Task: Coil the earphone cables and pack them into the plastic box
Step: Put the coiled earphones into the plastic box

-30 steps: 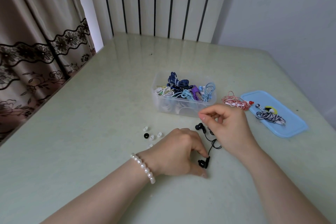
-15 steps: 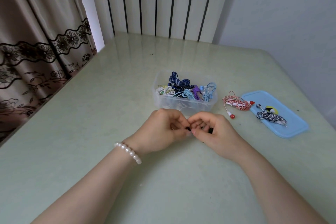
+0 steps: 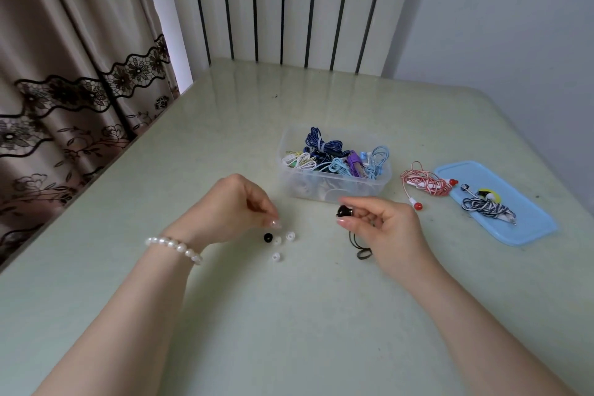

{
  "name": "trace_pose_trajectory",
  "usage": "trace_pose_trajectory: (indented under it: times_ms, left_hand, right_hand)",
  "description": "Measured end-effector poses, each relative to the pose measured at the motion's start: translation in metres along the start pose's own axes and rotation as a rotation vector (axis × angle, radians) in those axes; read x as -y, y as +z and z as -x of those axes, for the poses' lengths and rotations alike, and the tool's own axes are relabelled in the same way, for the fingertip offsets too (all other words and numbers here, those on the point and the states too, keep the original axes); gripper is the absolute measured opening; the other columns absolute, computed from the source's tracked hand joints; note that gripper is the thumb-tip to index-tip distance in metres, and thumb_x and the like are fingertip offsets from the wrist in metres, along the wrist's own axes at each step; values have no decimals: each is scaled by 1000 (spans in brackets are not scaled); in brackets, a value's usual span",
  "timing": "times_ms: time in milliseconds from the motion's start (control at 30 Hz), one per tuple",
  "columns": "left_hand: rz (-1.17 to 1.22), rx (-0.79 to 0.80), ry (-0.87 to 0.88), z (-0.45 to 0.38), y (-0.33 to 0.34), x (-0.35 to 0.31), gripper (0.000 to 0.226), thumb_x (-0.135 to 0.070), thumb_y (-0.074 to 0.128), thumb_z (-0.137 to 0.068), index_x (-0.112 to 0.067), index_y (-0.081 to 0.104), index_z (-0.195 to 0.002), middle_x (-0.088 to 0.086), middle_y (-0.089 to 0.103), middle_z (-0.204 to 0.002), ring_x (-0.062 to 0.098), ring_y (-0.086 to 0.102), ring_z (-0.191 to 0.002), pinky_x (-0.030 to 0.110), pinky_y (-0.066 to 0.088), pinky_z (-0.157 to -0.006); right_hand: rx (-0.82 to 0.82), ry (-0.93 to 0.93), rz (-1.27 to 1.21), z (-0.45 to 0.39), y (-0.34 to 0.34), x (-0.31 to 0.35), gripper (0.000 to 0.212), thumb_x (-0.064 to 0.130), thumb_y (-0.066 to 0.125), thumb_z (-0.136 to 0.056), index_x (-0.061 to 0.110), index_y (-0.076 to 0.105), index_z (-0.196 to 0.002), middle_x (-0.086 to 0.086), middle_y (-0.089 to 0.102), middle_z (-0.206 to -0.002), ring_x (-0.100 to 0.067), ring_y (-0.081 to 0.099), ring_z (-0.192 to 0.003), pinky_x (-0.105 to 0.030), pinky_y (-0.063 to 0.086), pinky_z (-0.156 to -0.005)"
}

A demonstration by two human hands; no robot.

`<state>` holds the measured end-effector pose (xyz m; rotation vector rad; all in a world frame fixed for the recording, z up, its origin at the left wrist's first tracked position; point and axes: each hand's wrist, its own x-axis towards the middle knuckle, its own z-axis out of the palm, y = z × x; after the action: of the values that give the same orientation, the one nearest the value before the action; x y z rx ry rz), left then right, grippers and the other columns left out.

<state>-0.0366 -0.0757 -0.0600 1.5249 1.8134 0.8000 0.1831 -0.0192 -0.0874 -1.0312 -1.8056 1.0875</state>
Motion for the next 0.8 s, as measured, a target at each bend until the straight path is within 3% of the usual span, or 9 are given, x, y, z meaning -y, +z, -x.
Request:
trace_pose_trajectory:
  times_ms: [133,300,400,567,700,800]
  left_hand:
    - [-79,116,-63,3,-5,3,19,-10,82,-63,-25,71,-60,-10,68,-58,-1,58,-56,19,48,-63]
    - [-144,142,-83,1,0,5,22,-6,82,-63,-25,72,-66,-16,64,-54,-8,55,-50,9,44,-56]
    - [-195,170,-58,1,2,5,19,-6,80,-64,-23,75,-71,-10,68,-65,-7,56,-53,9,44,-56]
    - [-224,147,-20,2,-1,5,19,-8,78,-66,-27,73,-63,-3,71,-72,0,58,-60,18,47,-61]
    - [-15,51,57,2,-9,1,27,-1,79,-65,-26,70,-59,8,70,-70,8,59,-61,16,46,-60]
    - [315,-81,42,1,4,-9,19,7,75,-67,-10,69,-65,14,68,-63,13,59,-53,19,50,-56]
  right_hand:
    - [6,-7,-19,0,0,-2,43,3,74,-71,40,64,-91,4,51,-64,-8,41,-58,-16,40,-60]
    - [-3,-25,1,1,2,0,35,-1,72,-72,25,68,-95,10,50,-64,1,43,-56,-9,39,-60]
    - [-7,-23,3,1,2,-1,32,-1,72,-72,17,69,-98,10,51,-63,1,44,-56,-8,39,-61]
    - [-14,-30,-6,1,0,-1,31,1,72,-73,28,68,-89,6,55,-65,0,45,-57,-9,40,-60]
    - [-20,-20,-82,0,-1,2,27,-1,64,-80,26,66,-83,6,65,-70,-6,59,-65,-12,46,-65]
    - [-27,-3,-162,-2,-2,5,26,-5,57,-85,20,65,-83,8,67,-68,-2,64,-65,-9,45,-63]
